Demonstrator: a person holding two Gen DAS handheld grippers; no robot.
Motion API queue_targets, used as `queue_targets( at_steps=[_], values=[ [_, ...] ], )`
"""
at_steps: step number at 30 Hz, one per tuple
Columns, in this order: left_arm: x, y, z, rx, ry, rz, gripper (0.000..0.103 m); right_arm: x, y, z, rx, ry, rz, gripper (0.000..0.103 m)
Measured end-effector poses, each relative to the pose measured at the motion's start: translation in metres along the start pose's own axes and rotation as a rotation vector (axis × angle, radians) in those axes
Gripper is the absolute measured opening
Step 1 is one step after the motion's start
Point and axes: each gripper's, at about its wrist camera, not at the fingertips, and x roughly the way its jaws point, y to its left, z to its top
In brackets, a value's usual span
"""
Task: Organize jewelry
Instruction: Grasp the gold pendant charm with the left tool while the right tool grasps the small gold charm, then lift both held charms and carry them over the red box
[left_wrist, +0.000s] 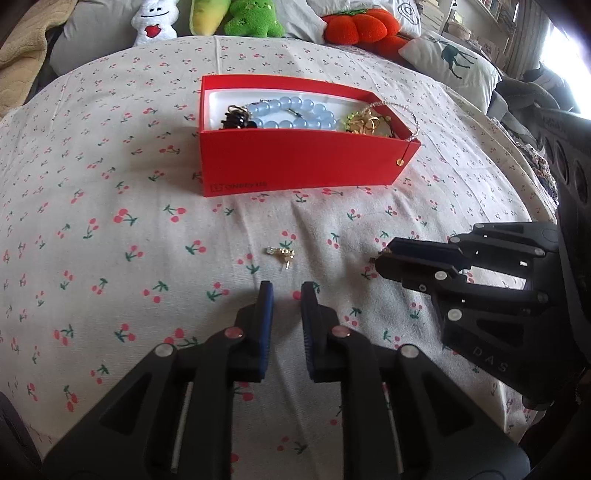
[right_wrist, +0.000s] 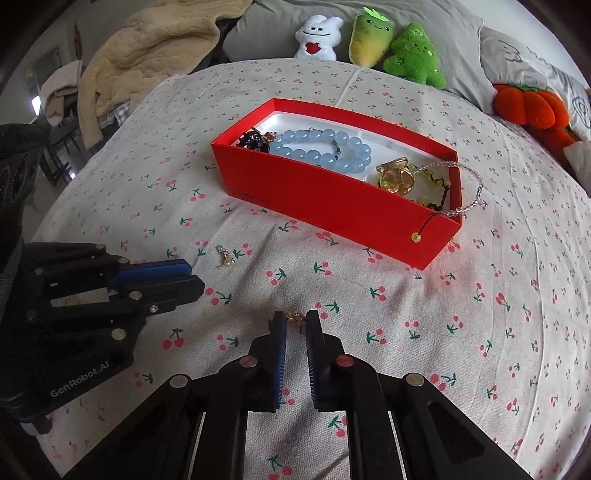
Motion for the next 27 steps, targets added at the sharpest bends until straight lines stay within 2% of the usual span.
queue_targets(
  at_steps=[4, 12, 14, 16, 17, 18, 19, 27],
  values=[
    [0.007, -0.004, 0.007, -0.014, -0.002, 0.01, 0.029, -0.001, -0.007, -0.001, 0.017, 0.004, -0.003, 0.011],
    [0.015, -0.014, 0.012, -0.014, -0.006, 0.089, 0.03, -0.002, -0.011, -0.002, 0.029, 0.009, -0.004, 0.011],
    [0.015, -0.016, 0.012, 0.004, -0.005, 0.112, 0.027, -0.001, -0.011, -0.002, 0.03, 0.01, -0.005, 0.011],
    [0.015, -0.016, 0.012, 0.016, -0.003, 0.142, 0.014, -0.001, -0.011, -0.001, 0.033, 0.013, -0.007, 0.011],
    [0.014, -0.015, 0.012, 0.011, -0.001, 0.148, 0.011, -0.001, -0.012, -0.001, 0.036, 0.014, -0.008, 0.011],
    [0.014, -0.012, 0.013, -0.001, 0.001, 0.136, 0.011, 0.0, -0.013, -0.001, 0.039, 0.016, -0.008, 0.011],
    [0.013, -0.009, 0.013, -0.014, 0.001, 0.128, 0.006, 0.0, -0.013, -0.001, 0.042, 0.017, -0.008, 0.011],
    [0.004, -0.004, 0.007, -0.029, -0.002, 0.111, 0.001, -0.003, -0.014, 0.001, 0.05, 0.01, -0.005, 0.011]
  ],
)
